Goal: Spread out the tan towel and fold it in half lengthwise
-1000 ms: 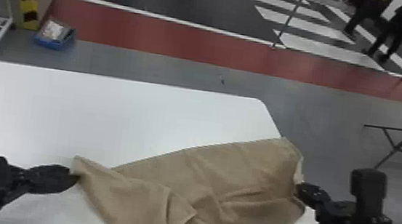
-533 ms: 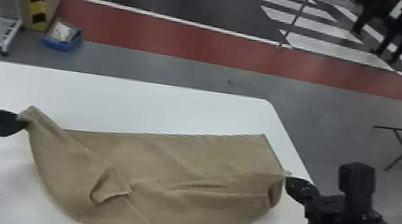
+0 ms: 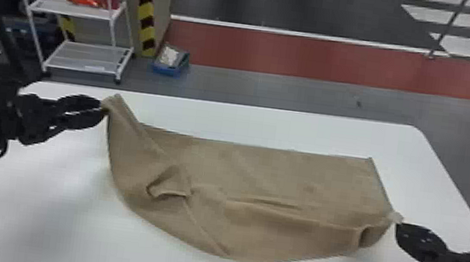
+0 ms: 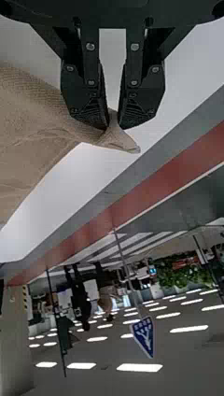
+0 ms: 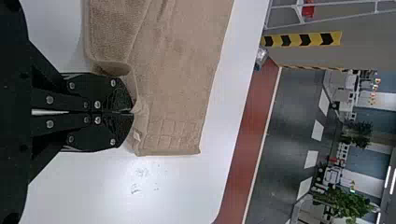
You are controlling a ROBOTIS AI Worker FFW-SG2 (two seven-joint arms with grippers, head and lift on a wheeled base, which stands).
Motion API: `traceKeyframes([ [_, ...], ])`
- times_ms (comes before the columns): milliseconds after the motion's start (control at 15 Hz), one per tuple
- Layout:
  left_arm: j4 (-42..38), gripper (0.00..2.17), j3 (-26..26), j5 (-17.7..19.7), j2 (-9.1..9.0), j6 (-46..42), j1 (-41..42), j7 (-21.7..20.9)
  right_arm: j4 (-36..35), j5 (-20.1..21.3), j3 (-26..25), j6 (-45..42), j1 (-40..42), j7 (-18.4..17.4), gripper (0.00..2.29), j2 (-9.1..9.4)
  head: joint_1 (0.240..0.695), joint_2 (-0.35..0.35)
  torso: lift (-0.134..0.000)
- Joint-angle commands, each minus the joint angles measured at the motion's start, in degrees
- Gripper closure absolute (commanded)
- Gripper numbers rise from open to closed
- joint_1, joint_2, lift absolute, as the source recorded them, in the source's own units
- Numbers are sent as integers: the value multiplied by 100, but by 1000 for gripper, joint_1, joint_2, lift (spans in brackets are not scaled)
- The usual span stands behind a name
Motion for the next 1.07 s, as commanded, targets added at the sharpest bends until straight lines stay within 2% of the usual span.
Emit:
traceKeyframes([
  [0, -966, -1, 632, 167, 38, 520, 729, 268, -20, 36, 8, 41, 34, 3, 1656, 16, 695, 9, -123],
  [200, -2329, 73, 1133, 88, -15, 1258, 1679, 514, -2, 44, 17, 41, 17, 3, 1656, -2, 695, 37, -123],
  [333, -3269, 93, 1308, 158, -77, 1487, 2373, 189, 7, 44, 8, 41, 8, 3, 1656, -10, 695, 39, -123],
  [467, -4271, 151, 1370, 88, -261, 1909, 3085, -75, 24, 44, -18, 41, -19, 3, 1656, -19, 695, 29, -123],
  [667, -5080, 215, 1018, -88, -543, 3087, 3401, -268, 51, 53, -27, 41, -45, 3, 1656, -10, 695, -44, -123],
  [800, -5255, 215, 737, -343, -850, 3631, 3375, -180, 51, 44, -27, 41, -36, -6, 1656, 16, 695, -110, -123],
  [1000, -5414, 272, 192, -650, -1167, 4335, 3103, 40, 68, 53, -27, 41, -10, -6, 1656, 25, 695, -161, -123],
])
